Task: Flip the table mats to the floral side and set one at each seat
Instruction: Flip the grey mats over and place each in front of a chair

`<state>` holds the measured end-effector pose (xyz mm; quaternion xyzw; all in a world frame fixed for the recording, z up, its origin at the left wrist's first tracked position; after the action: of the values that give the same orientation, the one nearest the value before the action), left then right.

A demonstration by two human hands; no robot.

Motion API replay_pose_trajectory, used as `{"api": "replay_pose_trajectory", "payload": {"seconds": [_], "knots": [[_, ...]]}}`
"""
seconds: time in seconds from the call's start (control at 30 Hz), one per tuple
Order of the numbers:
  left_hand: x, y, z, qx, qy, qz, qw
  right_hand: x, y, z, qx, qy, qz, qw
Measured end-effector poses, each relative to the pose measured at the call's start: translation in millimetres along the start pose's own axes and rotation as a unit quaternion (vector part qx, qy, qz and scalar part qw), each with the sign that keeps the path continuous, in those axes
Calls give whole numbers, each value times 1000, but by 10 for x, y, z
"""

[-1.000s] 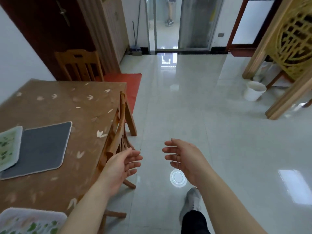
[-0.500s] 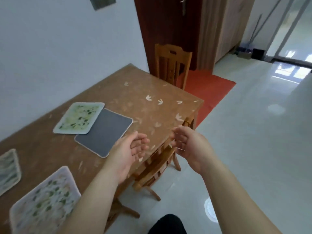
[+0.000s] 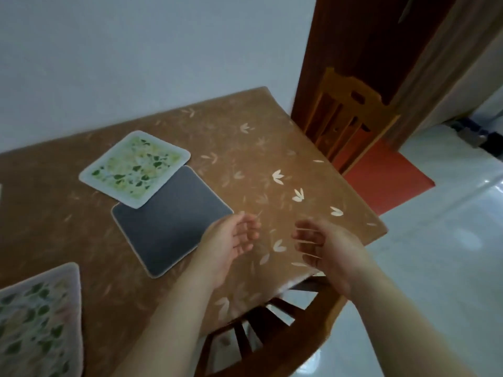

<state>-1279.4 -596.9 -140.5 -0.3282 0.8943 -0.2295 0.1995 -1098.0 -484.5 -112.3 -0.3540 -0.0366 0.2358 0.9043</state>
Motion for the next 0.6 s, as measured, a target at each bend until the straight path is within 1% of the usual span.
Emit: {"api": "replay_pose_trajectory", "payload": {"seconds": [0.07,0.13,0.23,0.3,0.37,0.43,0.53,0.6], "knots": [[-4,284,-233,-11,-40,-6,999,-107,317,151,4,7,6,1000],[99,471,-367,-11,-81,-28,996,-327,564,180,-23,1,26,999],[437,667,-299,11,-111,-72,991,-743,856,59,-77,-22,61,995],[739,749,-146,45,-120,-121,984,-1017,1027,-58,-109,-49,87,989],[1063,786,26,77,-140,-178,971,-1258,1169,-157,-139,-69,106,982],[1358,778,170,93,-171,-227,954,-1459,1289,-224,-164,-71,125,976],[1656,772,326,101,-243,-276,924,-1660,1466,-264,-193,-65,148,968],[1735,782,418,109,-303,-303,897,-1730,1604,-281,-214,-66,153,962]]}}
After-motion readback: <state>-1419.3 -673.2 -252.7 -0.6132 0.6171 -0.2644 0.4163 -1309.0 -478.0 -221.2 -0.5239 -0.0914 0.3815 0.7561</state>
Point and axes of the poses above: each hand's wrist, its own y-axis towards the middle knuckle, its own x-axis out of the back of the hand, z = x × y, the point moved 3 cm from there along y, towards the middle knuckle, and after that the axes turned 1 degree about -x, right-handed, at the moved point
